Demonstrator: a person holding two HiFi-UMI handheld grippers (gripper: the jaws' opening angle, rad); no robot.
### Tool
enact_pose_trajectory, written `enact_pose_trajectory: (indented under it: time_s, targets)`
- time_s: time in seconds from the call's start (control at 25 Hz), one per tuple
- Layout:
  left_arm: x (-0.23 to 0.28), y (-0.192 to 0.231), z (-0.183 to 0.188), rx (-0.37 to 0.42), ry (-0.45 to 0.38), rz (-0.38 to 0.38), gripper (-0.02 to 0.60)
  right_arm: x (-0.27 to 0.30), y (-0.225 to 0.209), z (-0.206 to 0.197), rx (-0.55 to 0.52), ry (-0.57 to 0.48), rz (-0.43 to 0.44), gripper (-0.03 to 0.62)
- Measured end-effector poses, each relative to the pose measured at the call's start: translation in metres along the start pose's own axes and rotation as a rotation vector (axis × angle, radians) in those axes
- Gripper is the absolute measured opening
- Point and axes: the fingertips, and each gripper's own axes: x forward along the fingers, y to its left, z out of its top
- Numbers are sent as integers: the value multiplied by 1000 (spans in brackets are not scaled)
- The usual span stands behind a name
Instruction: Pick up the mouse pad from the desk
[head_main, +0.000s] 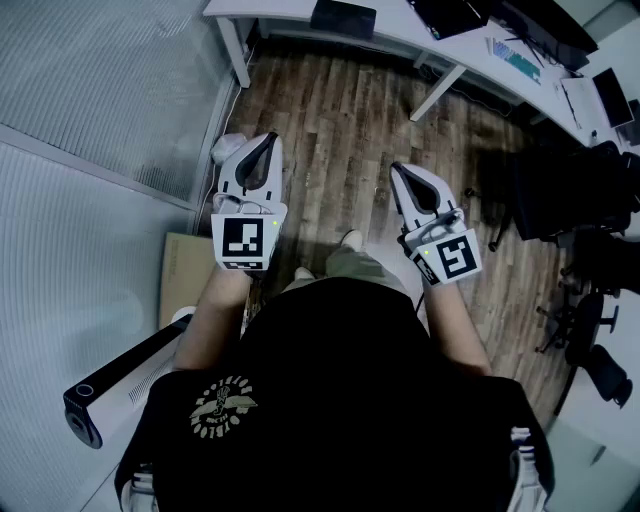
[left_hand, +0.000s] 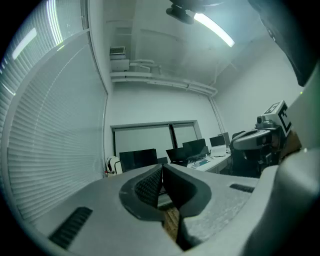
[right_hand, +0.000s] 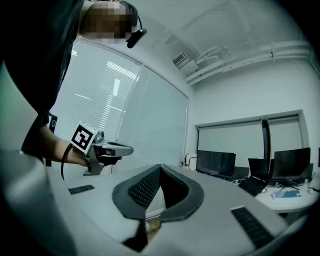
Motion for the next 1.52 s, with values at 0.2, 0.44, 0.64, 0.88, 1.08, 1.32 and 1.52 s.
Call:
enact_pose_trajectory:
  time_s: [0.2, 0.44, 0.64, 0.88, 1.08, 1.32, 1.52]
  targets:
    - [-2, -2, -5, 6, 17, 26, 9, -8, -4, -1, 21, -6, 0, 2]
    - [1, -11, -8, 21, 28, 21, 9, -13, -21, -13, 49, 5, -25, 2]
    - [19, -21, -18, 27, 51, 11, 9, -14, -39, -32, 66, 25, -32, 2]
    - [57, -28, -27, -9, 63, -16, 9, -6, -74, -53, 115, 45, -40, 2]
    - [103, -12, -39, -15, 81, 7, 9, 23, -110, -66, 135, 47, -34, 2]
    - [158, 3, -47, -30, 94, 11, 9, 58, -157, -66, 145, 26, -30, 2]
    - [201, 16, -37, -21, 77, 29, 9, 82, -196, -62, 142, 2, -11, 2]
